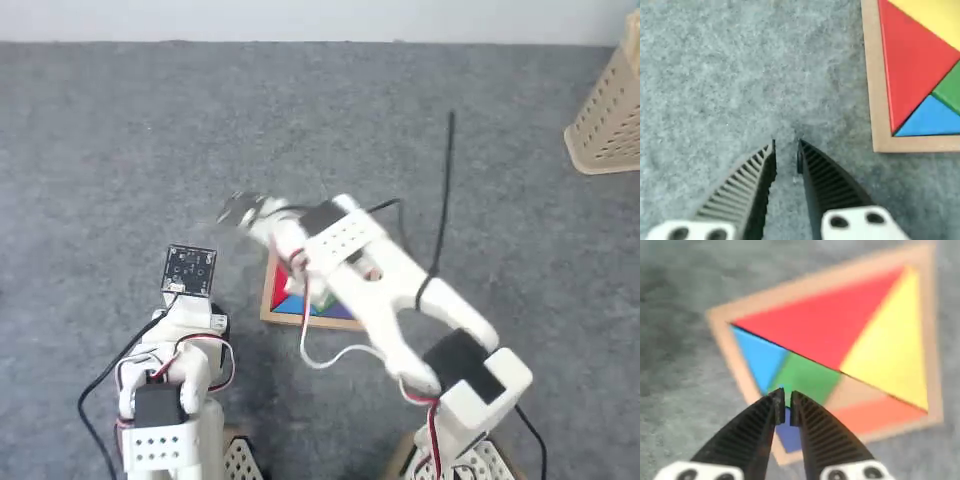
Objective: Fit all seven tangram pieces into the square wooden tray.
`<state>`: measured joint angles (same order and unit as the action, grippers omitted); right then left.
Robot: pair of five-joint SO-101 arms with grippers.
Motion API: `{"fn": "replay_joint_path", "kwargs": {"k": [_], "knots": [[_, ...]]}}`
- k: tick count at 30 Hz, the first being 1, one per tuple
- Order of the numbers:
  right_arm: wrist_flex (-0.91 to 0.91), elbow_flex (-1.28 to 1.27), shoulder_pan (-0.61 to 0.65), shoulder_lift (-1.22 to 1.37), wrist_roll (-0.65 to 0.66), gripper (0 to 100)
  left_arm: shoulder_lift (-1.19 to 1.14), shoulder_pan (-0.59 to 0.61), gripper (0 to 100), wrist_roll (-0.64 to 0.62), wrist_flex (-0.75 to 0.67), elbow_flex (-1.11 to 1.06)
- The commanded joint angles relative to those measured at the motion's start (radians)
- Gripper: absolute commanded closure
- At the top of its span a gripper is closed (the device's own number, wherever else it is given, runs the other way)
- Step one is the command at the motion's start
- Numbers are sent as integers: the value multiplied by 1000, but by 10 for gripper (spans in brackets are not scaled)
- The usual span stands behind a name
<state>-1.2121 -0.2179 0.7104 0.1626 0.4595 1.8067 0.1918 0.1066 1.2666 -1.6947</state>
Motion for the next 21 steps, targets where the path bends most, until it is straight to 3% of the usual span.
{"fn": "replay_joint_path", "kwargs": {"k": [1, 12, 21], "knots": [[-2, 6, -62, -94, -55, 992, 21, -2, 929, -8, 0, 10], [116, -628, -108, -809, -77, 991, 21, -2, 929, -8, 0, 10], [116, -1025, -476, -1287, -63, 988, 21, -2, 929, -8, 0, 10]]}}
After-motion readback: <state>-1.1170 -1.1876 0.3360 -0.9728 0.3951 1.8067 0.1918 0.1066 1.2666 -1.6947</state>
